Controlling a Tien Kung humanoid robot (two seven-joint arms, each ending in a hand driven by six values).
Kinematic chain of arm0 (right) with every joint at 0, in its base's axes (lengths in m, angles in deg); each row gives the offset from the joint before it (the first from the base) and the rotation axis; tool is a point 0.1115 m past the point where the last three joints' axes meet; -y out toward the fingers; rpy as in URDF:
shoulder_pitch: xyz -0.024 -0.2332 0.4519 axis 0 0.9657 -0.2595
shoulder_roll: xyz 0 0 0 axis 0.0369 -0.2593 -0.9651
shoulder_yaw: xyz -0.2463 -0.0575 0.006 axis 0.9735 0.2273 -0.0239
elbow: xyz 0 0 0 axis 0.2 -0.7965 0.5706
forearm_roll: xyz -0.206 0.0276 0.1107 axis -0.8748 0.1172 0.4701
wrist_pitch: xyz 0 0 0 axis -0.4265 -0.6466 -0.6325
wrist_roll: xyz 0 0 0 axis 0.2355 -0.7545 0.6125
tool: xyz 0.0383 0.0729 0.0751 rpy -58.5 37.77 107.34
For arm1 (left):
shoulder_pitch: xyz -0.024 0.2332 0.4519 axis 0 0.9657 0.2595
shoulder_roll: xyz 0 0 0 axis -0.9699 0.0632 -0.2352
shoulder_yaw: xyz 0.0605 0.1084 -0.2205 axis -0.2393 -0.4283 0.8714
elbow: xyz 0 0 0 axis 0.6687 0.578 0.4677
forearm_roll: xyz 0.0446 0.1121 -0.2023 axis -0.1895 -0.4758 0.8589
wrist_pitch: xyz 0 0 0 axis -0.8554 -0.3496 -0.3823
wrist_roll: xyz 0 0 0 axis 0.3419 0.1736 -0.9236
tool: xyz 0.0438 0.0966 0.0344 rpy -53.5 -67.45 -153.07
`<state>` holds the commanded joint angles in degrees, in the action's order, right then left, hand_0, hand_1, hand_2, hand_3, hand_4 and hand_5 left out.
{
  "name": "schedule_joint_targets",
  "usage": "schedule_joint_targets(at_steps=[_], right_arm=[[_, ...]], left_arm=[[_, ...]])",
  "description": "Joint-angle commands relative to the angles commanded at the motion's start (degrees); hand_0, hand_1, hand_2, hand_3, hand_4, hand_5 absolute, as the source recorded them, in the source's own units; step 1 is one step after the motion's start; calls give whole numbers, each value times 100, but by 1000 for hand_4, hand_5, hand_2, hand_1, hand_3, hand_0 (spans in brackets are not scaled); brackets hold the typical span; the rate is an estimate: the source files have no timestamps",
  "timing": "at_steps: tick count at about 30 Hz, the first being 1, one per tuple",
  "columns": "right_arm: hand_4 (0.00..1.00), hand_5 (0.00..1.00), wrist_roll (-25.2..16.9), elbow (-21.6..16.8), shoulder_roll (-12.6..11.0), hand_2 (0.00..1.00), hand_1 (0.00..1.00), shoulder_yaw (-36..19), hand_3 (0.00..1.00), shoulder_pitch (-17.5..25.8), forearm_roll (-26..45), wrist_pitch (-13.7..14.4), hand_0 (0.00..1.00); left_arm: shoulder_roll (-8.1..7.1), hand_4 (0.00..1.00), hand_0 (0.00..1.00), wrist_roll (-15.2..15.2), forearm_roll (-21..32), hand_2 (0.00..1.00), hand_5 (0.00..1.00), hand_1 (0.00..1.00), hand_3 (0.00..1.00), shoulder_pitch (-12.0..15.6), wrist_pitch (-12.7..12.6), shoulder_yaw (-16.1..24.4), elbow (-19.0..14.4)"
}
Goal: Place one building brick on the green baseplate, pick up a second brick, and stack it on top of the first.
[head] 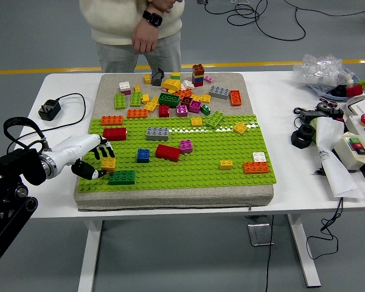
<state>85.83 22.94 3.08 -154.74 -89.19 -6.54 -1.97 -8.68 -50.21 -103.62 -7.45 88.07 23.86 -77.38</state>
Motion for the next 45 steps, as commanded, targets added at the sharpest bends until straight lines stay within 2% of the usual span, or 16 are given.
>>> schedule_joint_targets(at_steps=[9,22,45], right_arm=[[998,621,3,0,-9,738,703,-9,752,-4,-8,-6,765],[998,621,29,0,-2,740,704,-69,753,-12,-50,-12,766],[998,621,32,0,4,738,705,-40,752,-21,-15,-22,765]], left_arm=[[115,627,638,-19,35,523,2,535,540,87,-5,51,-100],[143,628,639,-41,79,523,2,536,540,239,-9,13,-171],[195,636,645,-46,123,526,2,540,546,130,-57,-46,58]])
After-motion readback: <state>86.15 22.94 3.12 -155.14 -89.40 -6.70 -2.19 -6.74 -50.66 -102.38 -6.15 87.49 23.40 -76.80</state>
